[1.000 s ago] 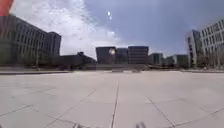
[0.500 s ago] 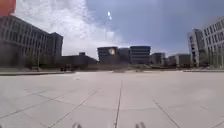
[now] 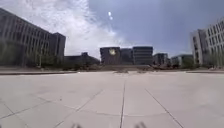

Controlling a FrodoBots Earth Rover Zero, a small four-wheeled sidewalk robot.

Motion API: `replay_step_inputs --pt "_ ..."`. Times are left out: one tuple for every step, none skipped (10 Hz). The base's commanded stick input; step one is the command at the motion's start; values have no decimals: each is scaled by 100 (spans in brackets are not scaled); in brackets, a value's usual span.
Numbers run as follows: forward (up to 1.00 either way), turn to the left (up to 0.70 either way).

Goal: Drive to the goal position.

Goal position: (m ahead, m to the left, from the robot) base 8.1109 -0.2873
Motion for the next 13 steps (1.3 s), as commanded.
replay_step_inputs --pt "45 10" --pt "45 11" --pt "45 12" --pt "45 13" --pt "45 13" --pt "45 14" --pt "45 14" --pt "45 13" --pt "45 13" --pt "45 13" --pt "45 13" --pt "45 14" --pt "45 14"
